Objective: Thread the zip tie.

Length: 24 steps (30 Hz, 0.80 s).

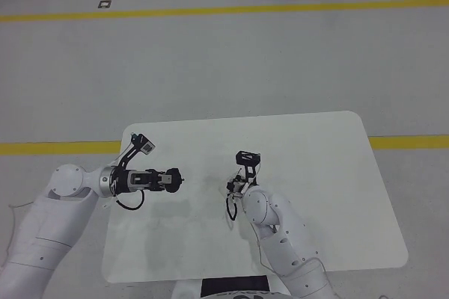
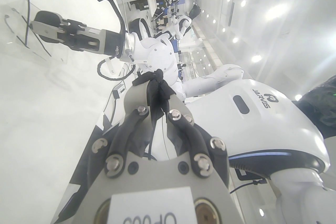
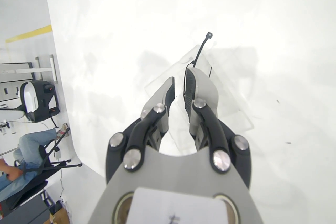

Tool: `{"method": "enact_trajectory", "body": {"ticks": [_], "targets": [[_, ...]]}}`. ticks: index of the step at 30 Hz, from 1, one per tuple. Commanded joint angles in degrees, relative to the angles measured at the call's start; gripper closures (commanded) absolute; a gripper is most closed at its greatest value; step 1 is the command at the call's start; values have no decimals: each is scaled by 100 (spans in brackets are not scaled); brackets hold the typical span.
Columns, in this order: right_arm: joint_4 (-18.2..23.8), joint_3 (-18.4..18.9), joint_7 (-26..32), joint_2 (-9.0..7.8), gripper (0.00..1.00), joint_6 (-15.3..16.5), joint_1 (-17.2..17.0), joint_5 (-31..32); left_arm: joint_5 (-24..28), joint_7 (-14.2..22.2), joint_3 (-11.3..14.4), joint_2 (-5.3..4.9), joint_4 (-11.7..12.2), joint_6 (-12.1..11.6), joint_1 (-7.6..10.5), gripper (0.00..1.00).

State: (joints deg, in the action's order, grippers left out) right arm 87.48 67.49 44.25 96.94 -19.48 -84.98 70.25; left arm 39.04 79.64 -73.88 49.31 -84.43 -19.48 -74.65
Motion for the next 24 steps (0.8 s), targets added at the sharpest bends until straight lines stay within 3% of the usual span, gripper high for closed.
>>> {"method": "enact_trajectory", "body": {"ticks": [1, 7, 24], "targets": [[-16, 17, 2, 27, 88, 0, -5, 73, 0, 0, 0, 0, 0, 0, 0, 100], [-1, 49, 23, 108, 86, 0, -36, 232, 0, 0, 0, 0, 0, 0, 0, 100], [-149, 63, 53, 125, 83, 0, 29, 341, 0, 0, 0, 0, 0, 0, 0, 100]]}}
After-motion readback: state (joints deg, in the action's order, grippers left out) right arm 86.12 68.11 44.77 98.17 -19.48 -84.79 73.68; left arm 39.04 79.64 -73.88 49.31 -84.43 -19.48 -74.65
